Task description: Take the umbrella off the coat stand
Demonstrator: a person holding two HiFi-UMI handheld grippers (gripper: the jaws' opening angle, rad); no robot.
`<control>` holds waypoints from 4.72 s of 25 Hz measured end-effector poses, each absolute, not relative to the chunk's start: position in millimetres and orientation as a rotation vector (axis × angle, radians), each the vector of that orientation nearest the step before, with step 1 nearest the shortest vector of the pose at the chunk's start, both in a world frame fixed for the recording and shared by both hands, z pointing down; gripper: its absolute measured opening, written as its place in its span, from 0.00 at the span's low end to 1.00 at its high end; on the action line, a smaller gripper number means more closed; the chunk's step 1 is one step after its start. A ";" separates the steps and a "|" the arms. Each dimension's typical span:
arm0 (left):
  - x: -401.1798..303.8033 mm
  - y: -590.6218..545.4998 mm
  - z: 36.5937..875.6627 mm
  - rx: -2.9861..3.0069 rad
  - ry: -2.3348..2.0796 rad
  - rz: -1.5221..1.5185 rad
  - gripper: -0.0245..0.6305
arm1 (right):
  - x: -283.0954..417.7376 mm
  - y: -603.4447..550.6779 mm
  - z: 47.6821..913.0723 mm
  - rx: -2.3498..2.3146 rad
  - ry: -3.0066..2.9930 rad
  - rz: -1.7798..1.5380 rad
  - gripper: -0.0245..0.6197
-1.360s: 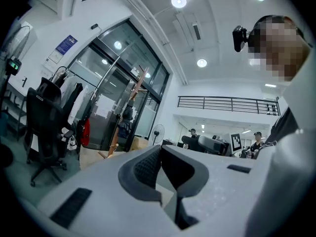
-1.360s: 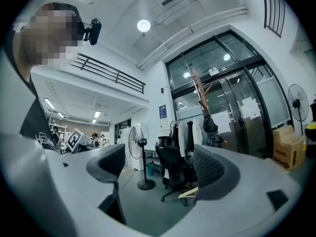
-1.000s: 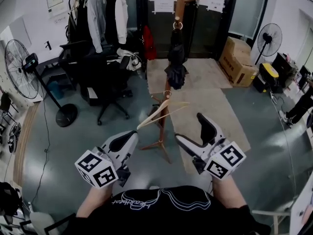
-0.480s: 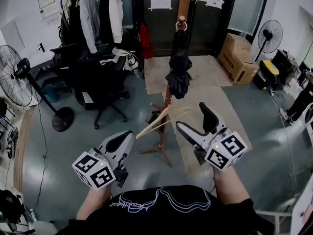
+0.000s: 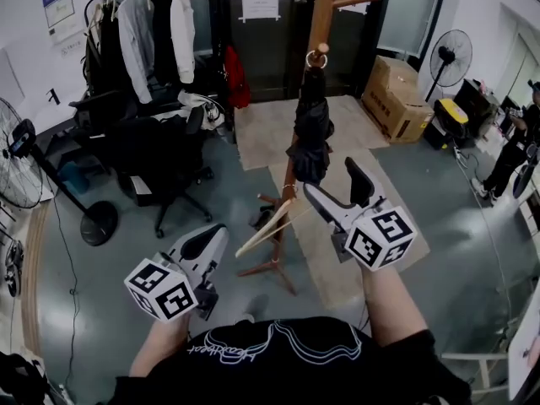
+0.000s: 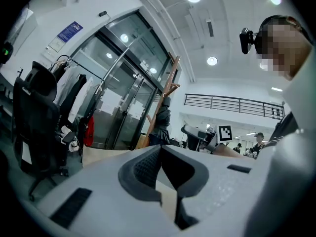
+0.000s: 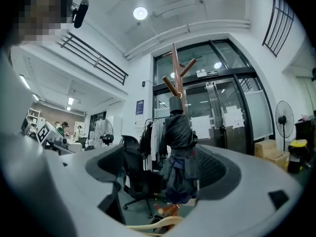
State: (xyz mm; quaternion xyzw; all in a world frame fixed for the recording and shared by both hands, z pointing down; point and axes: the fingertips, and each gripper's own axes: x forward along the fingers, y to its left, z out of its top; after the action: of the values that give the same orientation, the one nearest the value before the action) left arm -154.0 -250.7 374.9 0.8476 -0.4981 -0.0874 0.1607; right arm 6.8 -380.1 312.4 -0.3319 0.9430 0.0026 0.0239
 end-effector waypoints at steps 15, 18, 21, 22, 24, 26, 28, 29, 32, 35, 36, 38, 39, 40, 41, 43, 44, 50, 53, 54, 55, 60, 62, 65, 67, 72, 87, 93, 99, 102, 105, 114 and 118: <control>-210.3 -320.5 374.0 2.500 -1.276 -0.204 0.05 | -17.5 -474.9 345.0 -1.379 2.861 -0.113 0.68; -217.8 -332.9 374.3 2.510 -1.256 -0.199 0.05 | -22.3 -484.6 344.7 -1.409 2.853 -0.106 0.67; -222.7 -341.9 373.5 2.521 -1.236 -0.192 0.05 | -26.2 -491.8 345.1 -1.448 2.856 -0.094 0.62; -223.4 -344.0 373.4 2.525 -1.228 -0.189 0.05 | -26.7 -493.0 345.7 -1.459 2.854 -0.092 0.61; -224.5 -348.0 372.6 2.535 -1.212 -0.186 0.05 | -27.5 -494.6 347.0 -1.471 2.849 -0.090 0.58; -226.2 -351.2 371.5 2.545 -1.200 -0.181 0.05 | -28.6 -495.5 348.2 -1.478 2.844 -0.092 0.55; -228.8 -353.3 370.3 2.554 -1.191 -0.176 0.05 | -29.4 -495.7 349.3 -1.484 2.840 -0.101 0.51; -230.0 -354.1 369.5 2.561 -1.186 -0.175 0.05 | -29.4 -495.7 349.6 -1.486 2.837 -0.105 0.50; -232.8 -356.6 366.8 2.580 -1.171 -0.175 0.05 | -28.0 -495.0 350.3 -1.497 2.829 -0.109 0.48; -236.3 -359.0 364.4 2.589 -1.159 -0.180 0.05 | -27.5 -494.4 350.2 -1.509 2.819 -0.109 0.46; -237.1 -359.8 363.8 2.594 -1.154 -0.182 0.05 | -27.4 -494.2 350.2 -1.511 2.817 -0.108 0.46; -237.7 -361.5 362.5 2.603 -1.143 -0.186 0.05 | -26.7 -493.6 350.0 -1.515 2.815 -0.108 0.45; -237.9 -362.1 361.7 2.607 -1.138 -0.188 0.05 | -26.4 -493.1 349.6 -1.514 2.814 -0.110 0.45; -238.3 -362.4 360.8 2.610 -1.135 -0.189 0.05 | -26.4 -492.4 349.1 -1.510 2.812 -0.114 0.45; -239.0 -362.5 360.1 2.614 -1.132 -0.191 0.05 | -26.8 -491.4 348.5 -1.505 2.810 -0.116 0.44; -240.1 -362.7 359.8 2.617 -1.129 -0.194 0.05 | -27.8 -489.0 346.6 -1.494 2.802 -0.114 0.44; -240.3 -363.0 360.0 2.618 -1.126 -0.194 0.05 | -28.3 -487.5 345.2 -1.490 2.797 -0.110 0.44; -242.4 -362.4 359.3 2.629 -1.111 -0.203 0.05 | -31.7 -475.8 333.4 -1.472 2.783 -0.067 0.43; -242.4 -361.2 358.1 2.629 -1.106 -0.209 0.05 | -32.2 -469.2 325.4 -1.465 2.780 -0.039 0.43; -241.6 -360.1 357.2 2.628 -1.104 -0.211 0.05 | -32.0 -466.7 322.8 -1.463 2.780 -0.037 0.43; -240.6 -358.8 356.1 2.629 -1.101 -0.215 0.05 | -31.8 -464.2 320.4 -1.459 2.779 -0.035 0.44; -236.7 -351.4 352.0 2.638 -1.102 -0.246 0.05 | -28.8 -451.6 308.7 -1.438 2.781 -0.011 0.44; -236.8 -347.3 352.8 2.625 -1.115 -0.248 0.05 | -28.6 -445.6 303.5 -1.422 2.788 0.000 0.43; -233.6 -339.1 354.1 2.596 -1.132 -0.247 0.05 | -26.8 -434.5 292.9 -1.399 2.790 0.021 0.43; -229.3 -331.6 355.7 2.583 -1.136 -0.242 0.05 | -26.3 -425.6 287.4 -1.375 2.791 0.024 0.43; -216.5 -310.0 357.3 2.571 -1.146 -0.228 0.05 | -28.3 -391.7 283.6 -1.293 2.813 0.027 0.44; -151.9 -219.3 355.8 2.587 -1.096 -0.226 0.05 | -17.0 -248.3 325.6 -1.083 2.920 -0.090 0.43; -133.5 -179.2 355.5 2.603 -1.072 -0.240 0.05 | -1.0 -202.4 347.4 -1.069 2.909 -0.200 0.43; -119.8 -148.1 351.9 2.624 -1.053 -0.265 0.05 | 8.4 -165.4 353.1 -1.049 2.906 -0.226 0.43; -111.7 -136.1 353.7 2.631 -1.049 -0.272 0.05 | 15.1 -151.3 357.0 -1.044 2.911 -0.223 0.43; -100.4 -127.9 353.5 2.631 -1.046 -0.272 0.05 | 24.3 -141.7 358.3 -1.040 2.918 -0.223 0.43; -96.8 -123.4 356.7 2.634 -1.032 -0.261 0.05 | 24.3 -132.9 366.4 -1.050 2.930 -0.238 0.43; -96.4 -126.9 353.3 2.637 -1.031 -0.259 0.05 | 26.7 -135.6 365.4 -1.065 2.922 -0.256 0.43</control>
State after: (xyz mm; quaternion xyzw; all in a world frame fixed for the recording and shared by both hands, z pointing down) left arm -96.4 -126.9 353.3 0.9172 -0.3586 -0.0900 0.1485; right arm 26.7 -135.6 365.4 -0.3414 0.9363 -0.0822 0.0104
